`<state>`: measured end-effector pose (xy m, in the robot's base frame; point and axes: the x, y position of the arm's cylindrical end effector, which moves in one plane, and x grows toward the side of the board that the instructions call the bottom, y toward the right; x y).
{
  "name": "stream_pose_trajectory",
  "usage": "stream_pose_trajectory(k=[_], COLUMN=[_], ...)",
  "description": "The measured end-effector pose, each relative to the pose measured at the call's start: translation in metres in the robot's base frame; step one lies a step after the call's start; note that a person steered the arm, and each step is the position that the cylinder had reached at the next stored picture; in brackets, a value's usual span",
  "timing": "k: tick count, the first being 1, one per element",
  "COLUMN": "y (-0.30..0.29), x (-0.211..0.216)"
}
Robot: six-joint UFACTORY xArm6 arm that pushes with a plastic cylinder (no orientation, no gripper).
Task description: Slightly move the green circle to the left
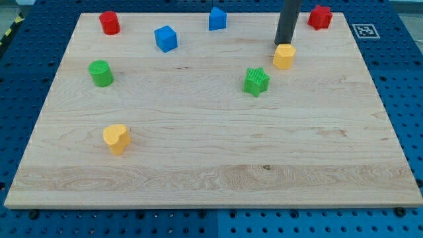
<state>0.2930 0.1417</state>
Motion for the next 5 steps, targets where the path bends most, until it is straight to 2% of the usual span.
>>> stream_pose_trajectory(k=[2, 5], y=[-0.019, -0.119], x=[0.0, 0.026])
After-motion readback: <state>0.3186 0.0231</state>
